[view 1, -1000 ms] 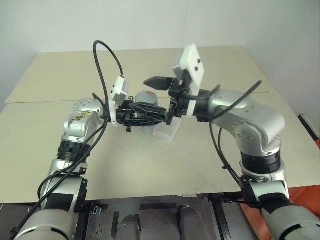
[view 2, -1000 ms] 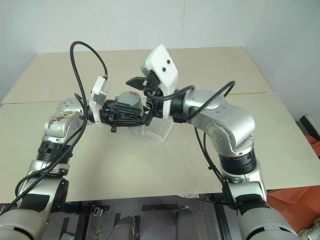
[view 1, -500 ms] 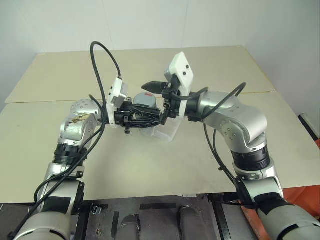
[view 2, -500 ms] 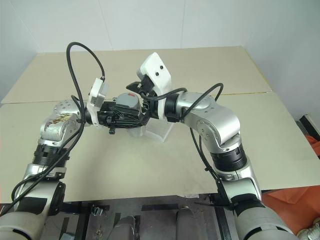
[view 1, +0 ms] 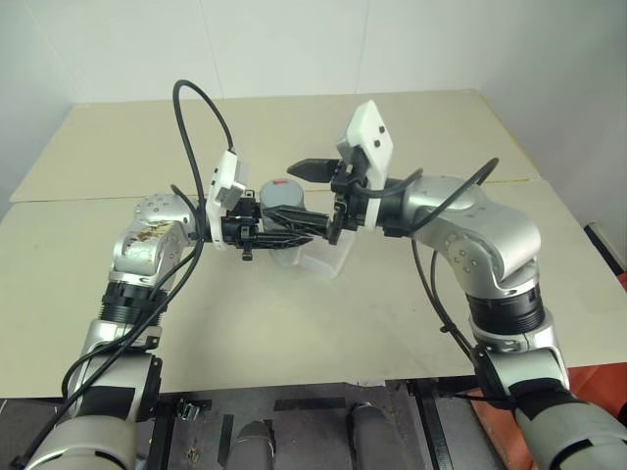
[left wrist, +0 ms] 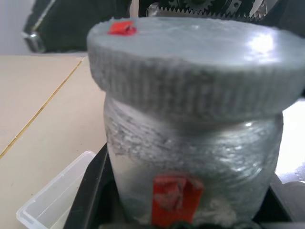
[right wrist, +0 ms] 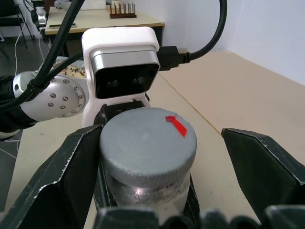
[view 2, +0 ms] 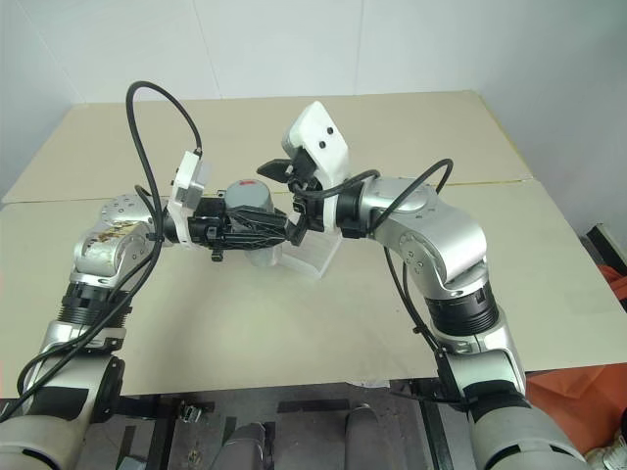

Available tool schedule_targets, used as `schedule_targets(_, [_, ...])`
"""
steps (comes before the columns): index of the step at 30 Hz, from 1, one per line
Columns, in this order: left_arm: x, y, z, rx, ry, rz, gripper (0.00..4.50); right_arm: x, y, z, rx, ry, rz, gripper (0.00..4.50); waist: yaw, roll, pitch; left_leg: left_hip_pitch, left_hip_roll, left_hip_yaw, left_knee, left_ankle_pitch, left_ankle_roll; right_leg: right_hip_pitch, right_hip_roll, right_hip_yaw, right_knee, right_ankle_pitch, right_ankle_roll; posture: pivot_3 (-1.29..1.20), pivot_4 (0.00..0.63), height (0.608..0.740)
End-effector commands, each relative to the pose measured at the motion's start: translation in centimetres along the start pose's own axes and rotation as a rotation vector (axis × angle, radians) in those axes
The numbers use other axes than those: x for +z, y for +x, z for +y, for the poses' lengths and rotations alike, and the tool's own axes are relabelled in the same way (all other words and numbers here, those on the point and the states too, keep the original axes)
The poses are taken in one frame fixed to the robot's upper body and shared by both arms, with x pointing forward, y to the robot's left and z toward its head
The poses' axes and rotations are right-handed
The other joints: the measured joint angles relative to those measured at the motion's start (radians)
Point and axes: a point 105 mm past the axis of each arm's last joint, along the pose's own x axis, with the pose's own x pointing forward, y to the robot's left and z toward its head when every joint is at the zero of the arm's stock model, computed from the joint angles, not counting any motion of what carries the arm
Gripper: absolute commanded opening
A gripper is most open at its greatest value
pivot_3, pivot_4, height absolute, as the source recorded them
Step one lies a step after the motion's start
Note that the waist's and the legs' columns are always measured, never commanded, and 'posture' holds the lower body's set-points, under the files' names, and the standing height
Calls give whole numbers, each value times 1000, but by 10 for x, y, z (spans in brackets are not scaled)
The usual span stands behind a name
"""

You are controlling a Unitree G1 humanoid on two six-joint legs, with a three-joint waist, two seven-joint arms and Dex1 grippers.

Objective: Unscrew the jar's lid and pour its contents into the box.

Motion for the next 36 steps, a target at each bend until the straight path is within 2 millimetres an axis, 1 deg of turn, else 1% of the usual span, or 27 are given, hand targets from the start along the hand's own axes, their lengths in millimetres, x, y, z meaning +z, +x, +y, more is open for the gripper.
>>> schedule_targets(1, [10,-6,-4,-4,43,-25,1917,13,-17,-12,-75,-41,-47,4480,0,0,0,0,0,0,0,0,0,0,0,0,0,0,0,0,150,740])
schedule_targets(14, [9,-7,-4,-2,42,-21,1917,10,-26,-11,-83,-42,-42,4480,1,0,0,0,0,0,0,0,0,0,0,0,0,0,0,0,150,740])
schedule_targets(30, [8,-5,-3,-2,39,-20,1917,8,-31,-16,-131,-41,-20,4480,1,0,0,0,0,0,0,0,0,0,0,0,0,0,0,0,150,740])
schedule_targets(36, [7,-5,-4,-3,37,-18,1917,8,-39,-10,-106,-37,-15,4480,2,0,0,0,0,0,0,0,0,0,0,0,0,0,0,0,150,740])
